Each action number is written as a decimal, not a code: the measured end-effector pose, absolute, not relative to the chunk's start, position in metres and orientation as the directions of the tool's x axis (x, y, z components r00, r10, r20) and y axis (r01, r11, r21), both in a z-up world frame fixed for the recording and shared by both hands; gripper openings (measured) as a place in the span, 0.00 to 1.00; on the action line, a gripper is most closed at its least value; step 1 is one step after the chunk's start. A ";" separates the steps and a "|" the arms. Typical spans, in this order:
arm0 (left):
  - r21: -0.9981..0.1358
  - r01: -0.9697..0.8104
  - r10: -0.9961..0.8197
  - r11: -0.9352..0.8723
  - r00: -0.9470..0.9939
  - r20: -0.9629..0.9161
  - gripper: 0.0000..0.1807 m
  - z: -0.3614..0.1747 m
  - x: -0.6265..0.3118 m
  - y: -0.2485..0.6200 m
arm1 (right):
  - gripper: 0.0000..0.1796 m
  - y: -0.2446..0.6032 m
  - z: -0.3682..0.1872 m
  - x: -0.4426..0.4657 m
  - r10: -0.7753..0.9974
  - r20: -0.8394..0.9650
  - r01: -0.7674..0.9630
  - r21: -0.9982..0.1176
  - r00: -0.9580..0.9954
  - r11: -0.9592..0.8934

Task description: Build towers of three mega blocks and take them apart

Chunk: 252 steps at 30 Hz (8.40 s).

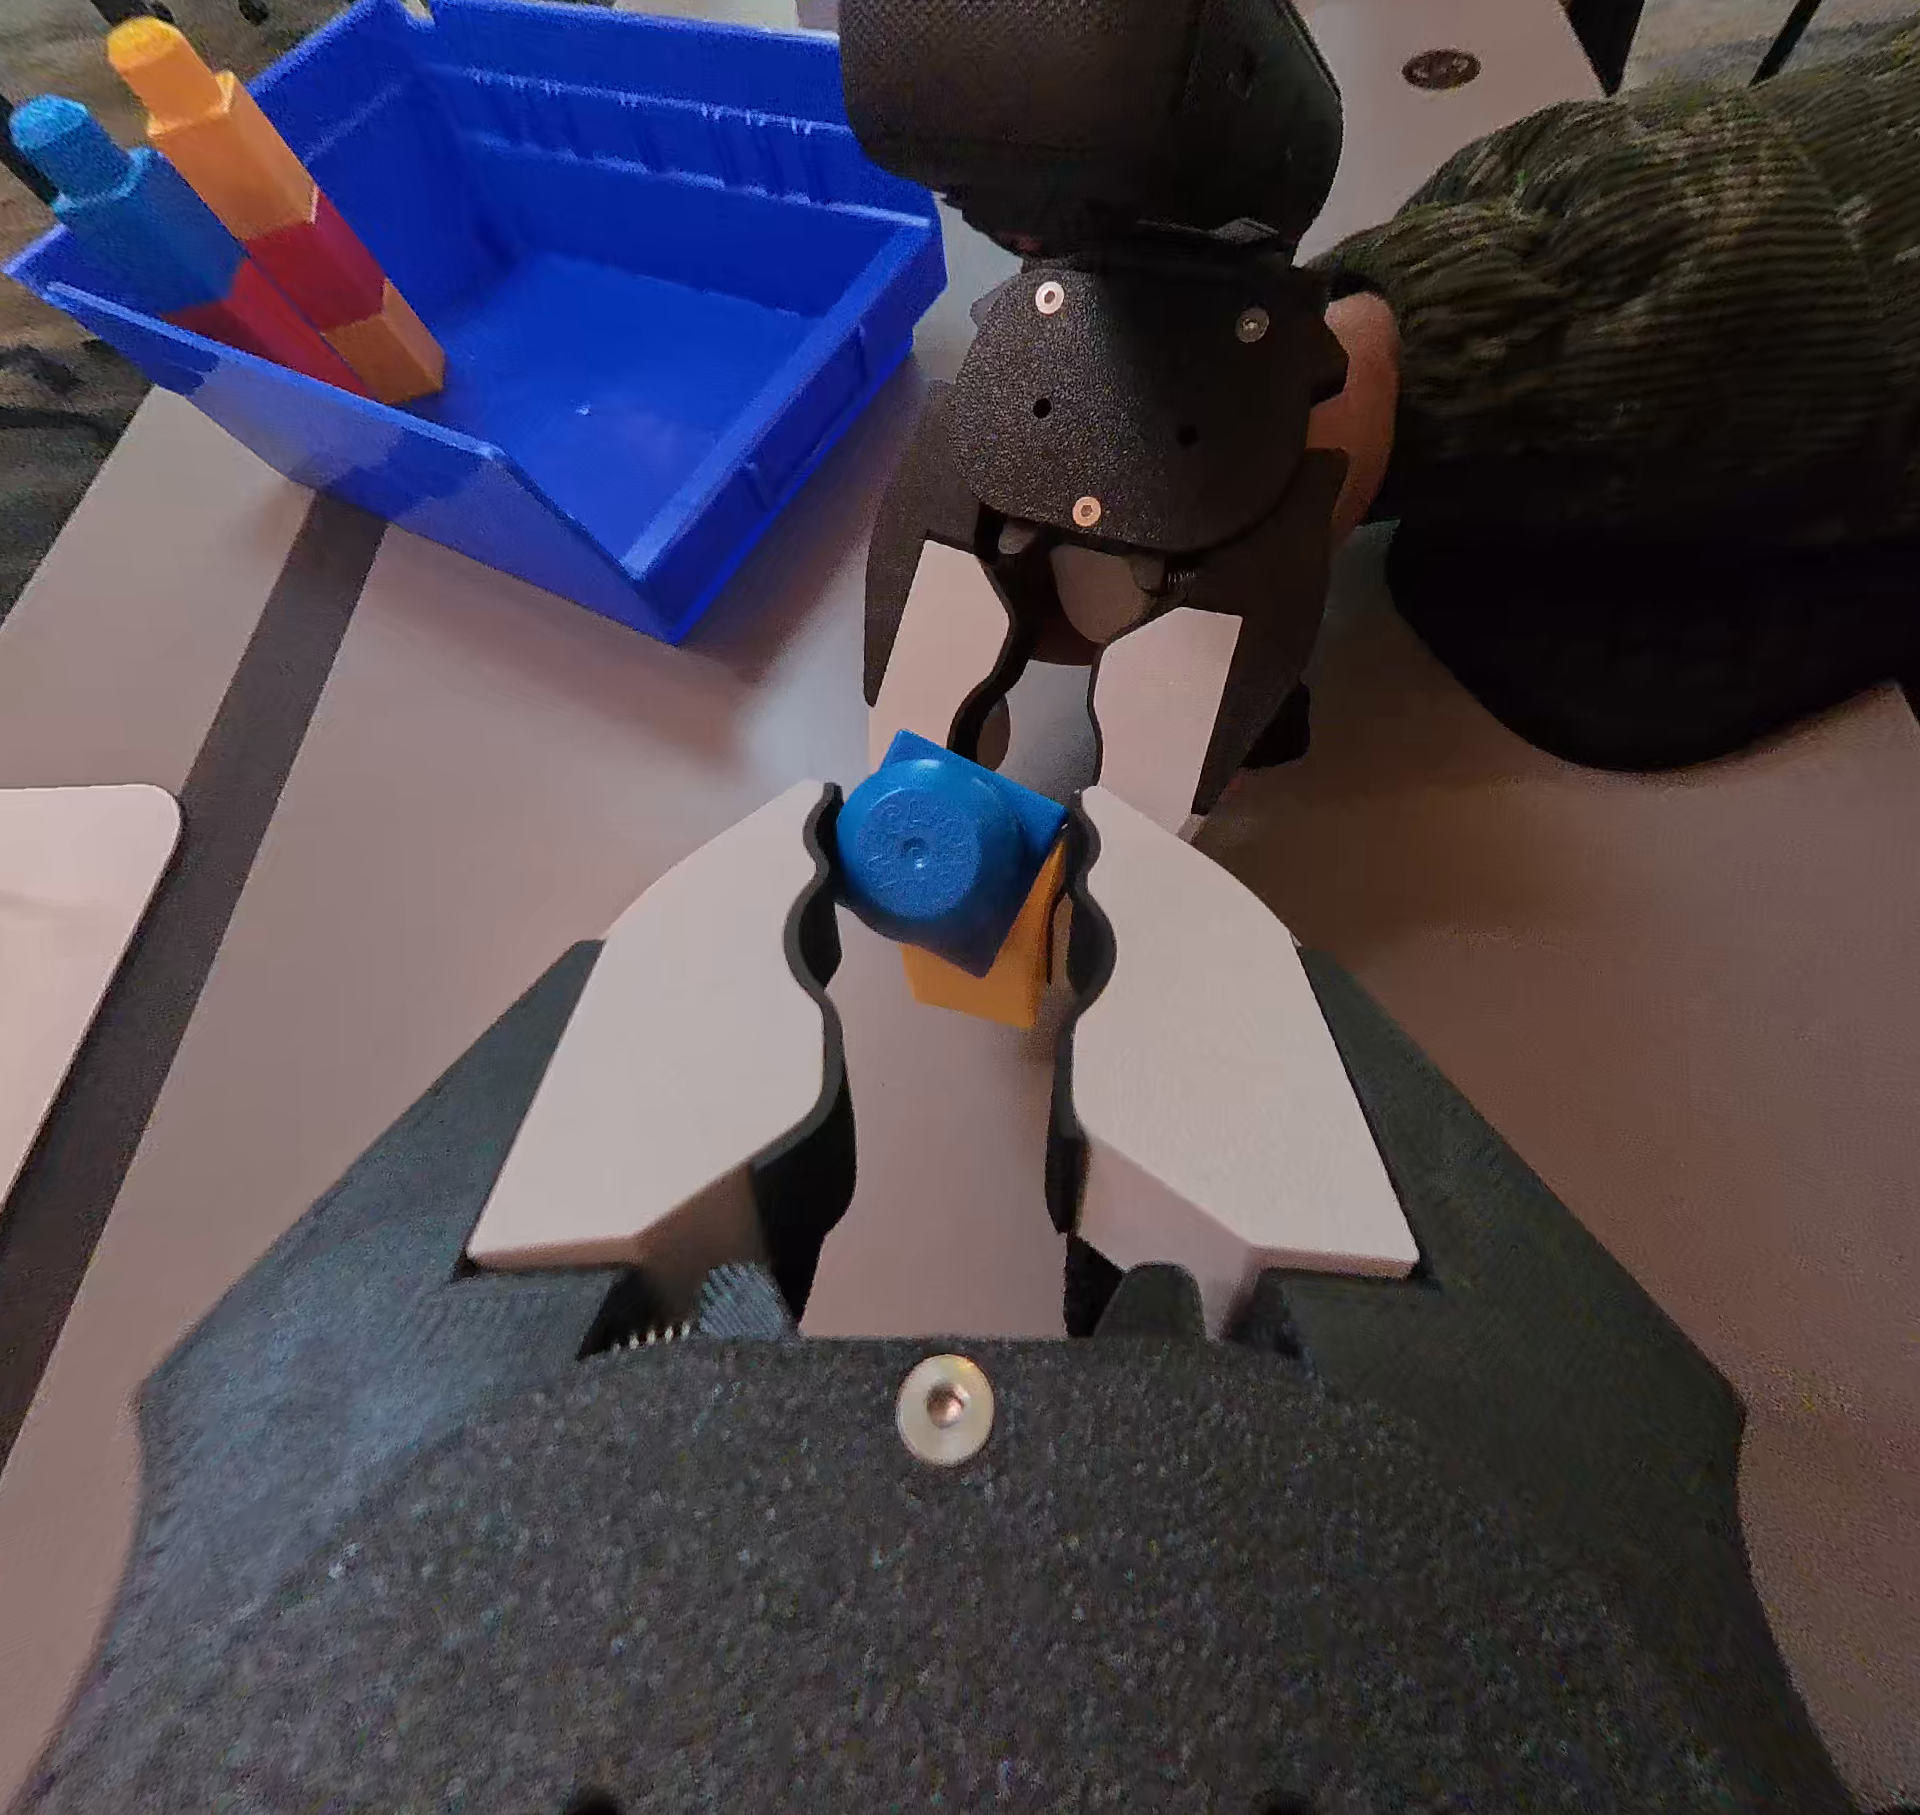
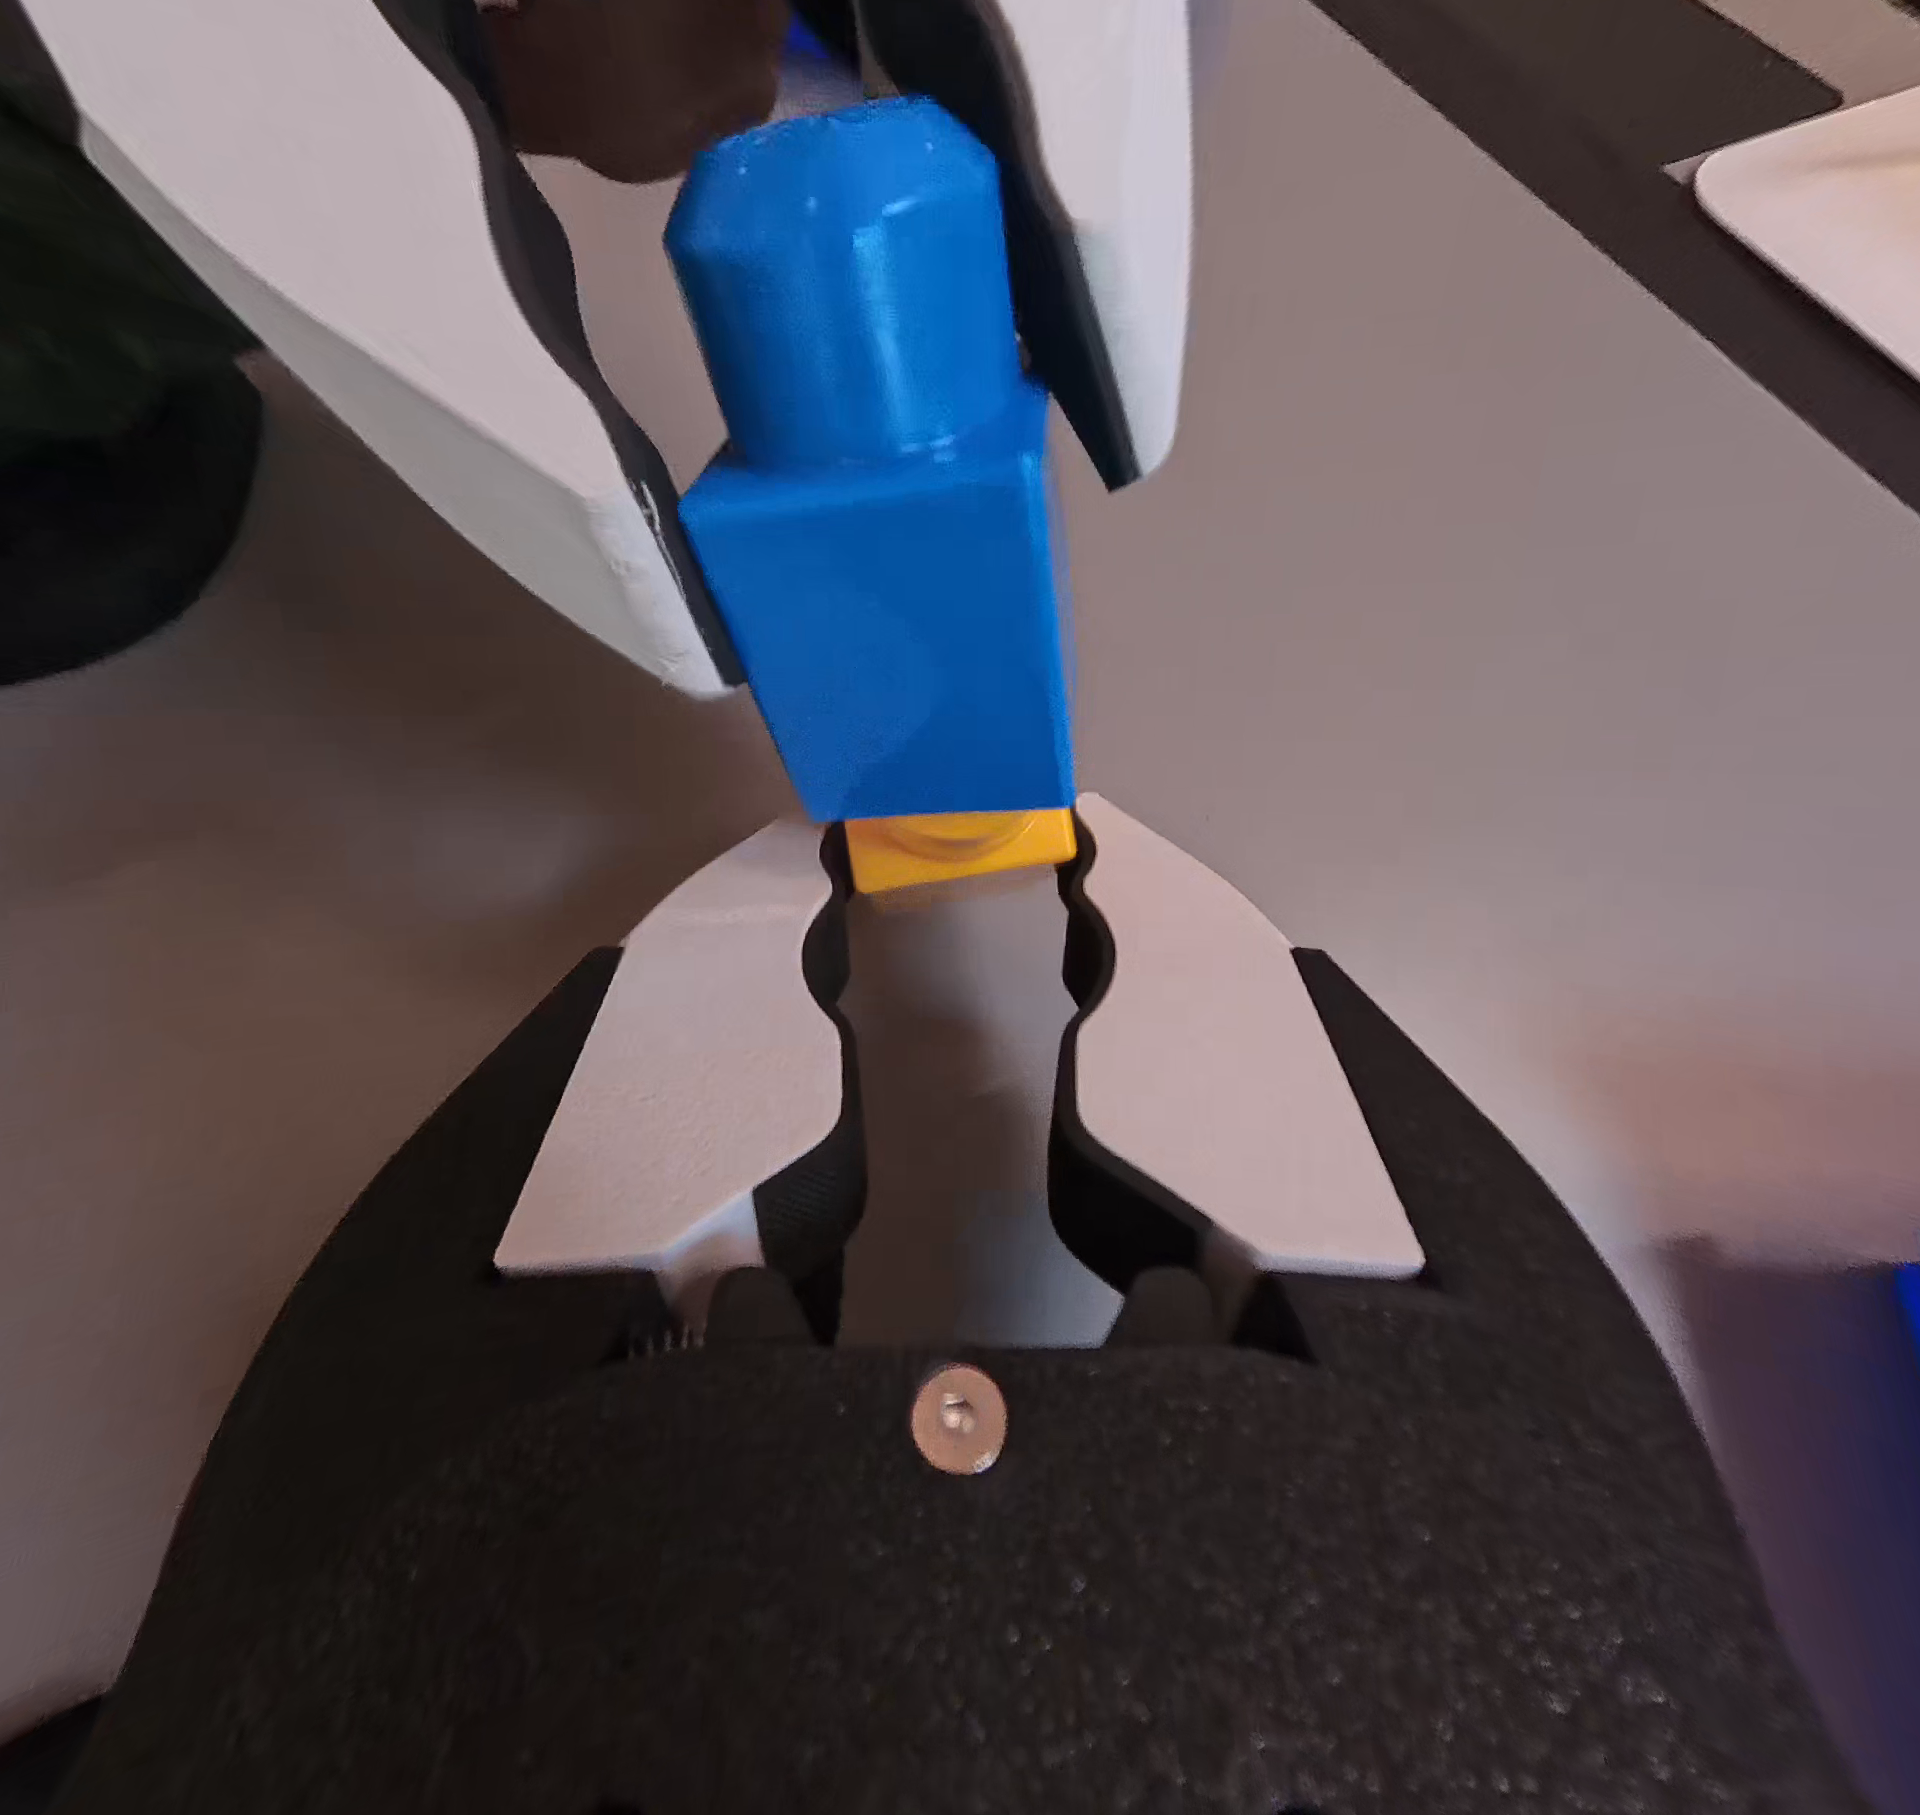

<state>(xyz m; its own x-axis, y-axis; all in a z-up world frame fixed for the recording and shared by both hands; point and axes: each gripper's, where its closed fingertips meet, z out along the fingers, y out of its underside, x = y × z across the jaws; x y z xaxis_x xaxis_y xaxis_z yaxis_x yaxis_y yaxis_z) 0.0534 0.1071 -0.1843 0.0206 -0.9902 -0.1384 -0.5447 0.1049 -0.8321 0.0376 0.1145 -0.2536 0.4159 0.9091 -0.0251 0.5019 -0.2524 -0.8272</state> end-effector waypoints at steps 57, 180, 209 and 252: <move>-0.841 -0.527 -0.992 0.123 -0.035 -0.124 0.21 -0.168 0.041 0.094 | 0.20 0.098 -0.217 0.009 0.916 -0.064 0.363 -0.905 0.397 -0.221; -0.977 -0.213 -0.966 -0.018 -0.249 0.073 0.20 -0.143 0.040 0.069 | 0.21 0.069 -0.197 0.008 0.972 -0.116 0.293 -0.940 0.204 -0.174; -0.978 -0.208 -0.981 0.013 -0.194 0.028 0.21 -0.144 0.044 0.078 | 0.21 0.076 -0.192 0.014 0.968 -0.104 0.259 -0.952 0.230 -0.164; -0.534 -0.116 0.015 -0.838 0.972 -0.235 0.27 -0.240 -0.373 0.252 | 0.21 0.098 -0.206 0.016 0.923 -0.086 0.293 -0.934 0.375 -0.206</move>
